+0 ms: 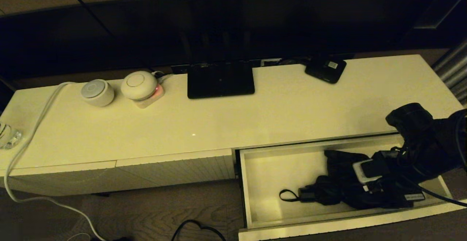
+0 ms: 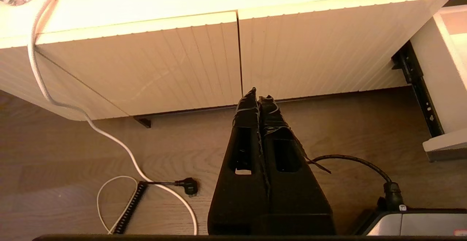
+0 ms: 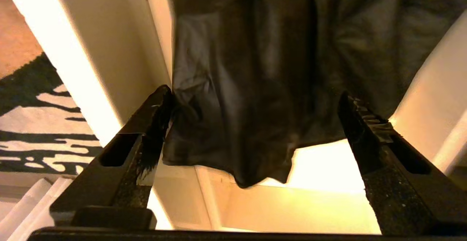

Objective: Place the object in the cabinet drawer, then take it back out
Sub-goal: Take the umbrella out of the drawer and put it on the table

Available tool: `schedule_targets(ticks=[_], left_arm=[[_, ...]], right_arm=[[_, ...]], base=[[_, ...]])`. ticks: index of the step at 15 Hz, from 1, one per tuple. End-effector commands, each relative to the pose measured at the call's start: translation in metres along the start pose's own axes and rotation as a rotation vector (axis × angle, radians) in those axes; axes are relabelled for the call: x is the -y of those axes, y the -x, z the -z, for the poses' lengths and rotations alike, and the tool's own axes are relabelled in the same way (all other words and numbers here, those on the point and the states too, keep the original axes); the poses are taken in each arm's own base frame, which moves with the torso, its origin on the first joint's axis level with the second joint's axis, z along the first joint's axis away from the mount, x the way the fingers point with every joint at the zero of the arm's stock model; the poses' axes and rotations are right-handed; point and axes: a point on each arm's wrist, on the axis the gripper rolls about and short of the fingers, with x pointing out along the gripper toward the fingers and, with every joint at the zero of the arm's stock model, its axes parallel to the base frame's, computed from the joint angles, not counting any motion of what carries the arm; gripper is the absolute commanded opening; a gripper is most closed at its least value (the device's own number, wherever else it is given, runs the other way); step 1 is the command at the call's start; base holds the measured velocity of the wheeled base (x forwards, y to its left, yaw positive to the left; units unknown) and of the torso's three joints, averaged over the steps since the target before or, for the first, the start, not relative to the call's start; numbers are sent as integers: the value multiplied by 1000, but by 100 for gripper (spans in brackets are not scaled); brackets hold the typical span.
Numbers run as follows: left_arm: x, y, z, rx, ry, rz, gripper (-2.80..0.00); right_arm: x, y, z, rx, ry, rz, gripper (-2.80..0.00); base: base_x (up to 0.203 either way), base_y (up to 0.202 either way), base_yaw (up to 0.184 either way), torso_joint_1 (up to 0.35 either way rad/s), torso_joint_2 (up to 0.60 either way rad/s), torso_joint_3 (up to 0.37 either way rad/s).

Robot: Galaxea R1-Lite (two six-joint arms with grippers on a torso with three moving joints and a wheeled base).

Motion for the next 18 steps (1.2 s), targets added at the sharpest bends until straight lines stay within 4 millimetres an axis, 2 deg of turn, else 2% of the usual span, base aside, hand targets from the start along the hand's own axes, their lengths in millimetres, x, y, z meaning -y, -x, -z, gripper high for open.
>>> schedule_targets(ticks=[1,5,8,12,15,18], left_arm=[[0,0,1,-3,0,-1,-280],[0,0,1,-3,0,-1,-280],[0,0,1,-3,0,-1,-280],[0,0,1,-3,0,-1,-280],[0,0,1,-3,0,-1,-280],[0,0,1,-3,0,-1,-280]], right_arm=[[12,-2,-1,-1,7,-30,0],[19,-11,1,9,-10,-56,0],[17,-23,1,10,-13,-99,0],[28,-44,-1,41,-25,-101,0],[23,-58,0,39,-26,-140,0],[22,-54,0,41,-25,-110,0]], base=[[0,0,0,0,0,0],[0,0,0,0,0,0],[0,0,0,0,0,0],[0,0,0,0,0,0],[0,0,0,0,0,0],[0,0,0,0,0,0]])
